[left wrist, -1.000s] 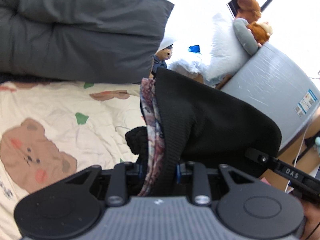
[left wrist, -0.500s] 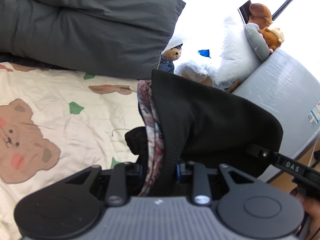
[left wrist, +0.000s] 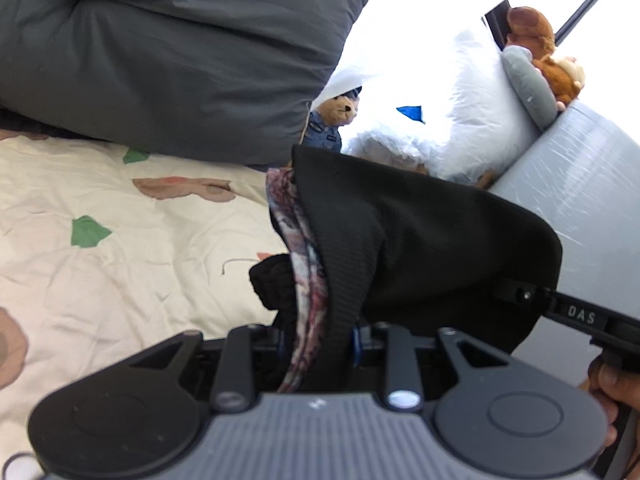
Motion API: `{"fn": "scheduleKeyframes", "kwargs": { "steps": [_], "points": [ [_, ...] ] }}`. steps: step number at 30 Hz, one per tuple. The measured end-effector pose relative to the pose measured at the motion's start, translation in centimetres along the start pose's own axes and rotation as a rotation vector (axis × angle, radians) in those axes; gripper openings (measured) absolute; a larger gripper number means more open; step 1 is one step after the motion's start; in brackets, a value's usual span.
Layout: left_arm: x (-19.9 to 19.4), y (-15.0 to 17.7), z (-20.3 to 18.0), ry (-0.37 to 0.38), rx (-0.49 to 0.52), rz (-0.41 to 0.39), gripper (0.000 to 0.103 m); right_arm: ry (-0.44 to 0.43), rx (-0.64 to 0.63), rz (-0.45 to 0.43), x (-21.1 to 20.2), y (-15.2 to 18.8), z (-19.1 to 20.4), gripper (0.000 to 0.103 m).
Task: Fold clothes
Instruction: 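Lift the bundle with both grippers and carry it toward the teddy bear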
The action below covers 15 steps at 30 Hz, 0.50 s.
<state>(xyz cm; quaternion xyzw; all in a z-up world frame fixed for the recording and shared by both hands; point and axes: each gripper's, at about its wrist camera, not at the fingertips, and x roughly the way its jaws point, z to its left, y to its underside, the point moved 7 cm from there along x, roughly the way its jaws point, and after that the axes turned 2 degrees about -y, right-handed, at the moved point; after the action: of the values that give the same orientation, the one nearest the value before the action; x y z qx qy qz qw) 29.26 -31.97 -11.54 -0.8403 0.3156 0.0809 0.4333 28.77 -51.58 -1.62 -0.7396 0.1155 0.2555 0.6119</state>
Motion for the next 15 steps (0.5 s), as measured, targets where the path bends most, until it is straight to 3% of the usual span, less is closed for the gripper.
{"fn": "scheduleKeyframes", "kwargs": {
  "steps": [15],
  "points": [
    [7.6,-3.4,3.4,-0.043,-0.021,-0.037,0.03,-0.035,-0.091,0.051,12.5,-3.1,-1.3,0.011]
  ]
}}
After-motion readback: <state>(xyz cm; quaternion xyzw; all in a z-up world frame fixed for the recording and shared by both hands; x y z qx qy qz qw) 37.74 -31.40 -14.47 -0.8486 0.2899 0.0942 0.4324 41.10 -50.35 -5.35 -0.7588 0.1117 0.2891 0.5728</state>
